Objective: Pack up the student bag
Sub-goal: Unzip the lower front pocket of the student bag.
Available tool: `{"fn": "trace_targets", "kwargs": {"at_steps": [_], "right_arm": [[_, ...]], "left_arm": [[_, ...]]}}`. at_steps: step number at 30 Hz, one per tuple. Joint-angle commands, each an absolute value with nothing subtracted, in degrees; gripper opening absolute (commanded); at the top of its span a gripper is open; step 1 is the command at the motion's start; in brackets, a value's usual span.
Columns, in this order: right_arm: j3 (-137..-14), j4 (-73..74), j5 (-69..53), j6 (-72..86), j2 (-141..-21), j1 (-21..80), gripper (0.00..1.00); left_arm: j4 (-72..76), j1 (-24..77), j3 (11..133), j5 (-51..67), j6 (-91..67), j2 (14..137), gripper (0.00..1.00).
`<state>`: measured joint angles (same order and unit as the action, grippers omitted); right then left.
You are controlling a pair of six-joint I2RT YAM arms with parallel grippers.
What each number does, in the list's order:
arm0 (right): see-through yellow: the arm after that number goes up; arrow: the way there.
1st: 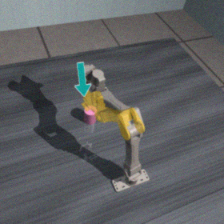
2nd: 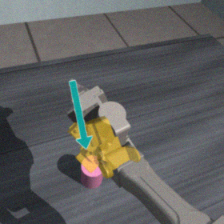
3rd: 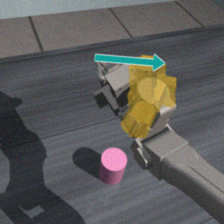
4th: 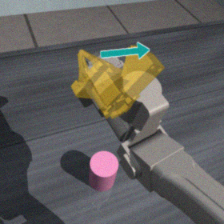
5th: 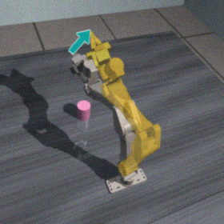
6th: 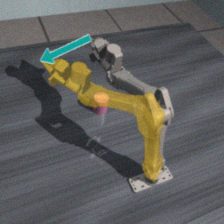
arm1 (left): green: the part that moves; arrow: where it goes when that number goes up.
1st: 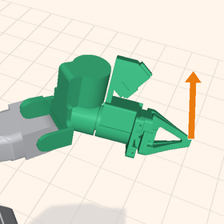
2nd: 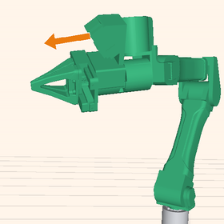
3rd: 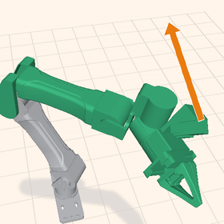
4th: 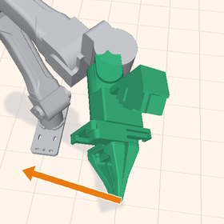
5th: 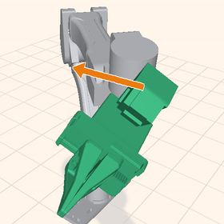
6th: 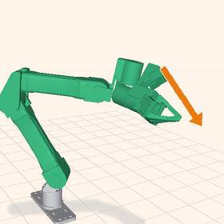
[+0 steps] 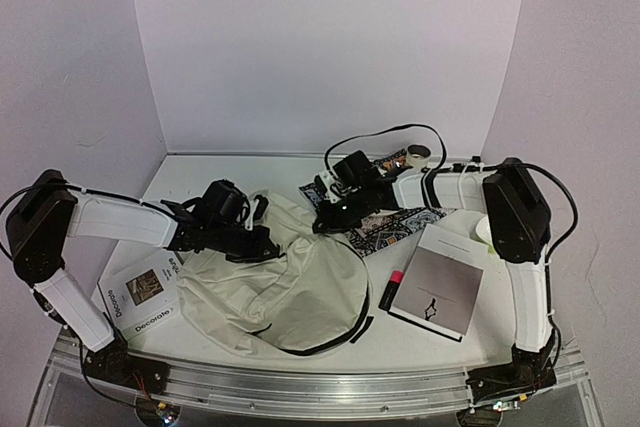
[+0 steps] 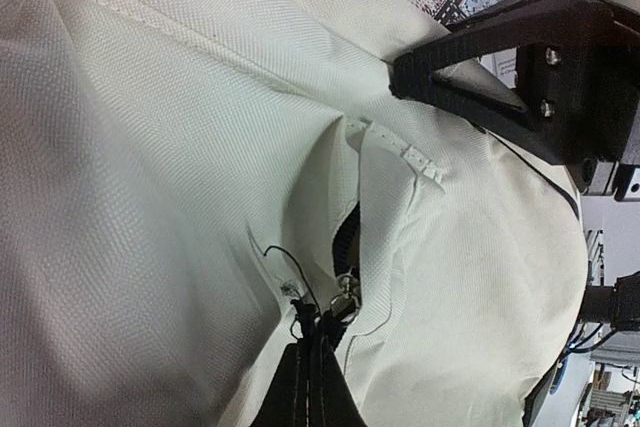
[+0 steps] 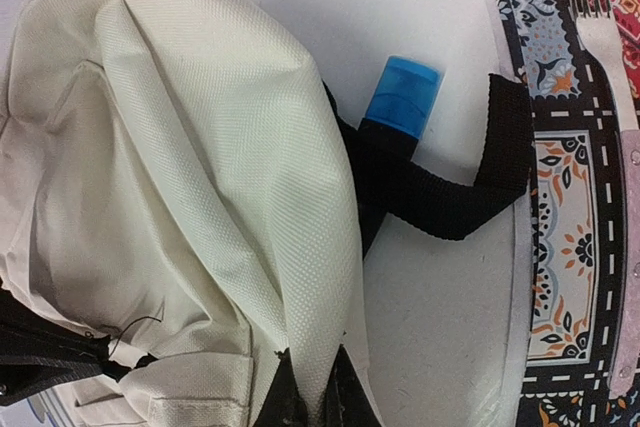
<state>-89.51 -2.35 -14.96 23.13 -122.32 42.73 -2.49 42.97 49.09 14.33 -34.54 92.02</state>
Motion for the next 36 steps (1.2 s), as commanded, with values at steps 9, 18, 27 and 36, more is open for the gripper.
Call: {"fn": "trace_targets", "kwargs": {"at_steps": [9, 18, 27, 36], "right_arm": [[-85.9, -5.7, -14.1, 28.9, -115.7, 40.1, 0.03], [-82.1, -5.9, -21.6, 13.7, -113.5, 40.7, 0.61], [-82.6, -5.6, -36.8, -2.3, -115.5, 40.8, 0.63], [-85.3, -4.3, -41.9, -6.4, -120.9, 40.8, 0.55]], "left_arm": [[-7.4, 44.6, 52.0, 12.6, -35.7, 94.1, 0.0], [-6.6, 45.4, 59.3, 11.6, -32.0, 99.0, 0.0], [-6.5, 45.4, 60.8, 12.0, -31.5, 100.2, 0.0], [-6.4, 45.4, 61.1, 12.4, -31.6, 99.9, 0.0]]}}
